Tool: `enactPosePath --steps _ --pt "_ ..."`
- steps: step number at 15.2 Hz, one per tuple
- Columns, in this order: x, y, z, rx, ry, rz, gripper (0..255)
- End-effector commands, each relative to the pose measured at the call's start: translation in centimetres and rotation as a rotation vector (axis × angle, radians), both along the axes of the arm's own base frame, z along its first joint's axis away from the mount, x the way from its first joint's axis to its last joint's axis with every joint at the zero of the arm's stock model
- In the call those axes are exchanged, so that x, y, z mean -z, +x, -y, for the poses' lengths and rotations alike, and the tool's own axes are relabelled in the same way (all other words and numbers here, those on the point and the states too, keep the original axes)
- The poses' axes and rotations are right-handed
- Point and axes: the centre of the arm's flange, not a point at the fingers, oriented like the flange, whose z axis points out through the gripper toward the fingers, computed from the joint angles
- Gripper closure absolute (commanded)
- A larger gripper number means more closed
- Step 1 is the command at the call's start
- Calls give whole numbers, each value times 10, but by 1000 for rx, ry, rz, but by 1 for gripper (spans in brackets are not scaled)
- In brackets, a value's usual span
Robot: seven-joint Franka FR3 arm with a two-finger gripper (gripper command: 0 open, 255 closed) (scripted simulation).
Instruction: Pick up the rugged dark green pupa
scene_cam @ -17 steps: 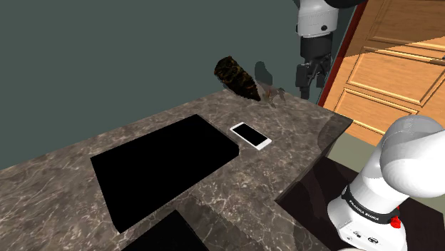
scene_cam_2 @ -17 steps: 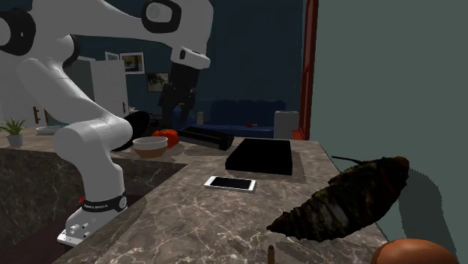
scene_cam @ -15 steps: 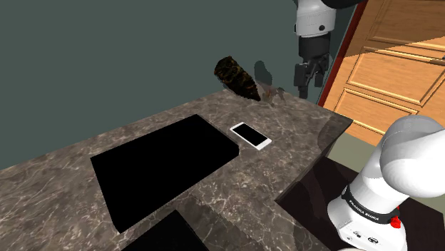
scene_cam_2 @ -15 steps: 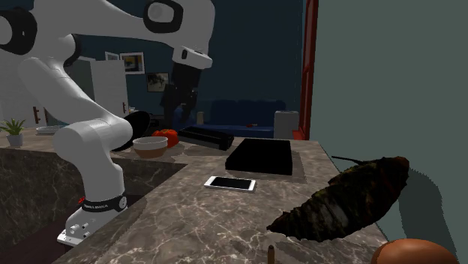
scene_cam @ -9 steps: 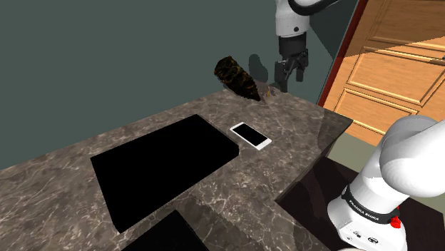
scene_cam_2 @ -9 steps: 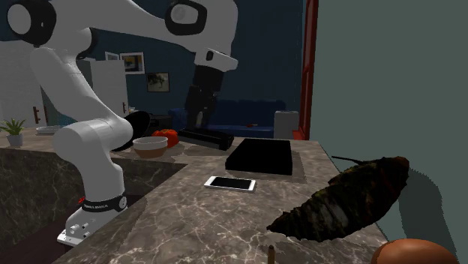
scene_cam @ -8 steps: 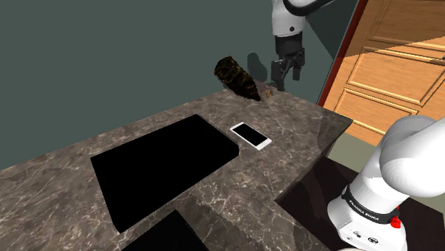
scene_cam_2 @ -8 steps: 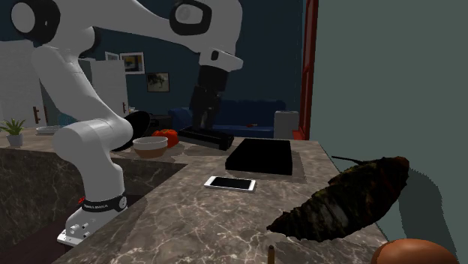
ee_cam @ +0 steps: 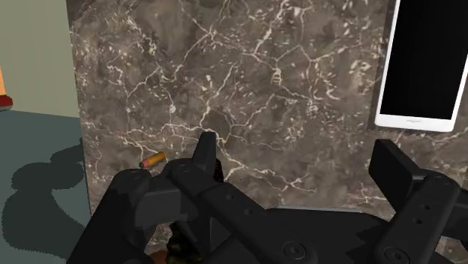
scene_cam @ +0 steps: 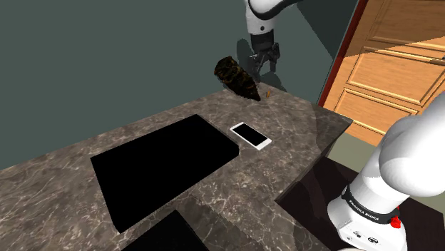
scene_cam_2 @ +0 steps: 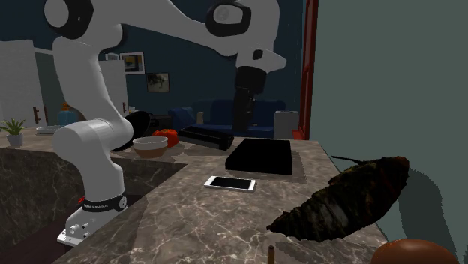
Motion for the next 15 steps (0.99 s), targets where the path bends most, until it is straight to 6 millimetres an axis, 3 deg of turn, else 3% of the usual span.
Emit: enactPosePath --steps 1,15 --pt "4 22 6 -1 -17 10 0" --pt "5 191 35 -8 -136 75 0"
